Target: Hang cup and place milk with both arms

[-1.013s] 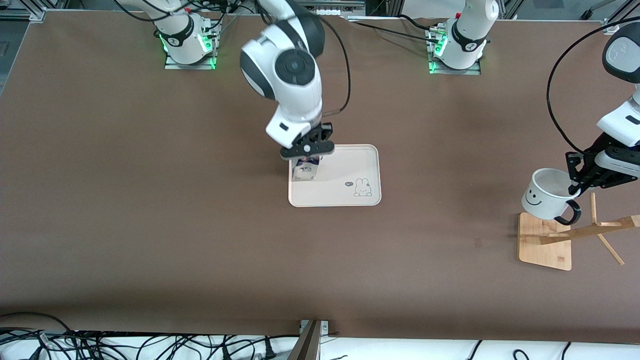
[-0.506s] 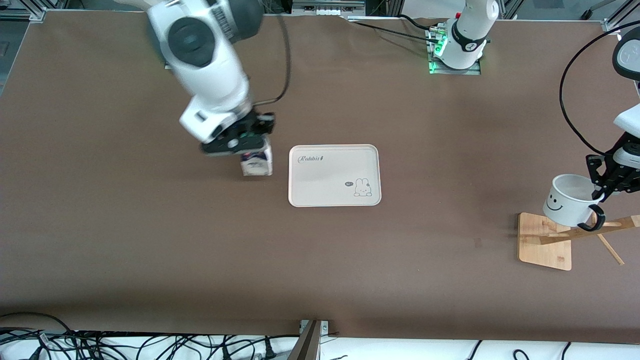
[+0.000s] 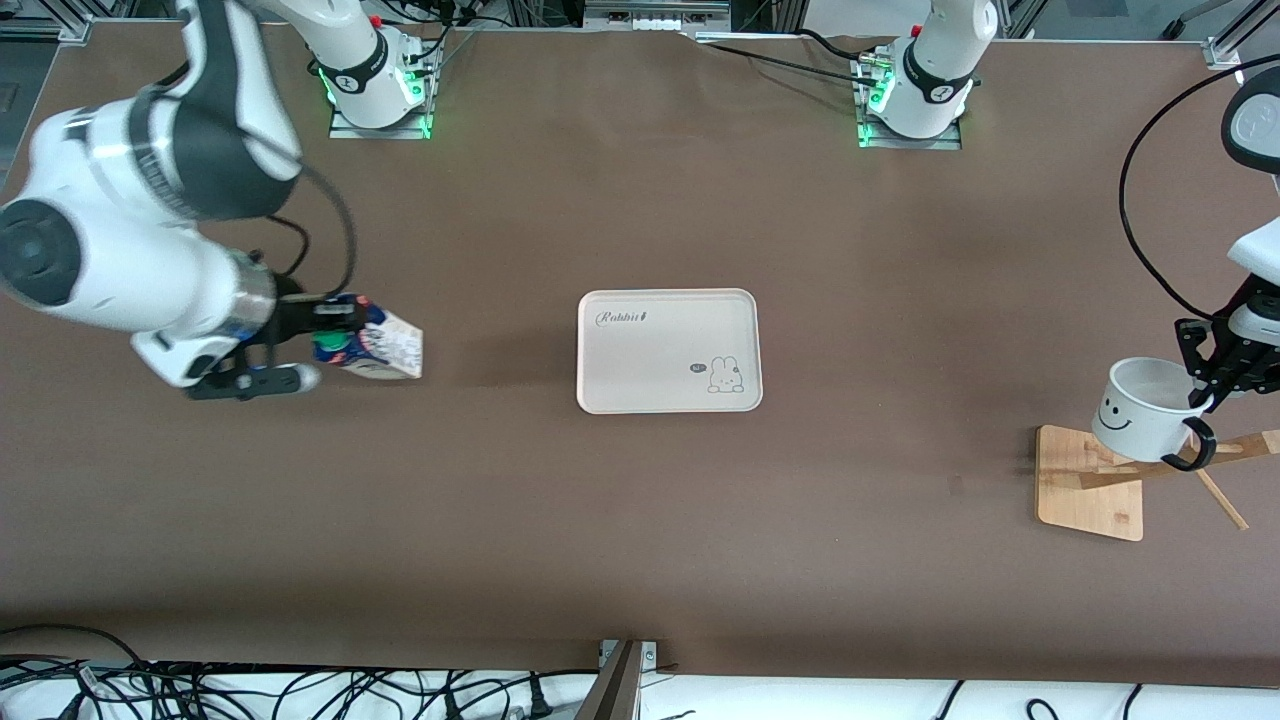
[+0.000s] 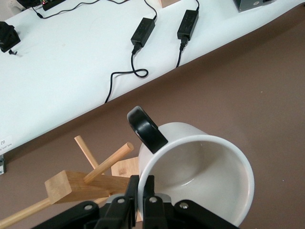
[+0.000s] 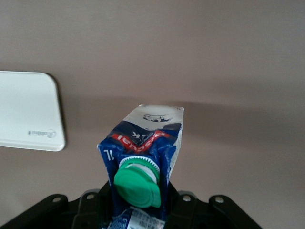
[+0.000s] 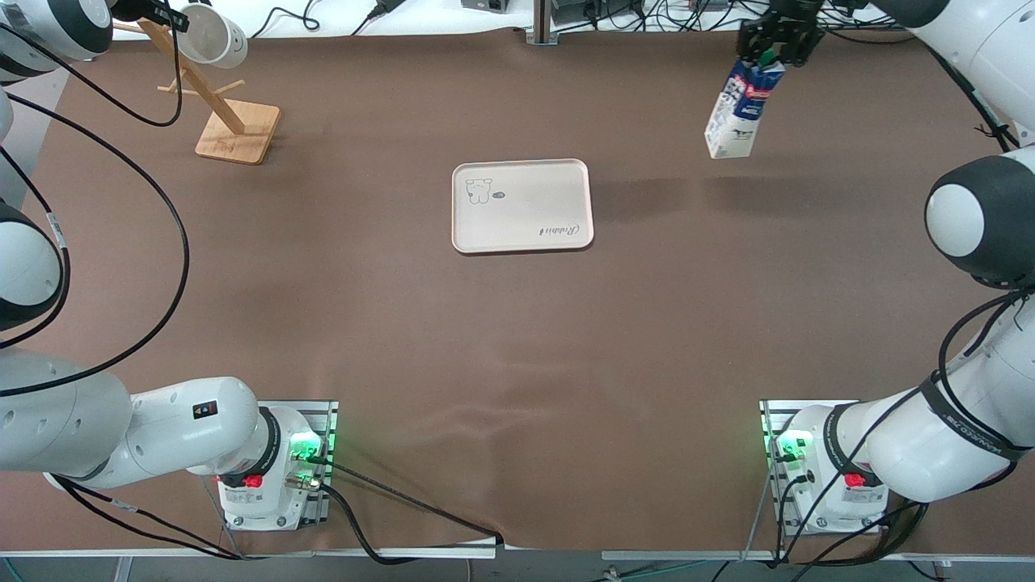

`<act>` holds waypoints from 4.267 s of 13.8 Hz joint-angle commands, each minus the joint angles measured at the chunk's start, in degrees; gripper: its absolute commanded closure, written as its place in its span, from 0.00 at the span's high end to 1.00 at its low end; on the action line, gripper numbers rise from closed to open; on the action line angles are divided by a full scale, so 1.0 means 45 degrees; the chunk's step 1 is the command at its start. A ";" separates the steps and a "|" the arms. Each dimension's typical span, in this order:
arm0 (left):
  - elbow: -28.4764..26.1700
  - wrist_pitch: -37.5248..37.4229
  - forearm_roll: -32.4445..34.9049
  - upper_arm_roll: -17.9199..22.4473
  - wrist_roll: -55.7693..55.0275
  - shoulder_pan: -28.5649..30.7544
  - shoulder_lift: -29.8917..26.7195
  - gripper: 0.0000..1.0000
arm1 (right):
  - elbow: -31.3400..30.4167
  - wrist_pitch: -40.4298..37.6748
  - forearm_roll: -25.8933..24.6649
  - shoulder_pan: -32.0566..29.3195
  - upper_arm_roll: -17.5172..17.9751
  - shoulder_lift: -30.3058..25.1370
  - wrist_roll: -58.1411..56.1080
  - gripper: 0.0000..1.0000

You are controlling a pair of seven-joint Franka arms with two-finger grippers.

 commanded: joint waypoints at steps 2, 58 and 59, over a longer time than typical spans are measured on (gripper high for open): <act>-0.0257 0.0604 -0.0730 -0.0101 0.0978 0.0136 0.0100 0.00 | -0.0922 -0.0294 0.0269 -0.1072 -0.0338 -0.0211 -0.0798 0.36; 0.4333 -1.0662 0.1181 0.0817 -0.6906 -0.2654 -0.0583 1.00 | -0.2548 -0.0626 -0.3304 -0.5665 0.3663 -0.5602 -0.0311 1.00; 0.4314 -1.0781 0.1182 0.0740 -0.7296 -0.2811 -0.0563 1.00 | -0.2372 -0.0626 -0.3614 -0.5664 0.3683 -0.5524 -0.0330 1.00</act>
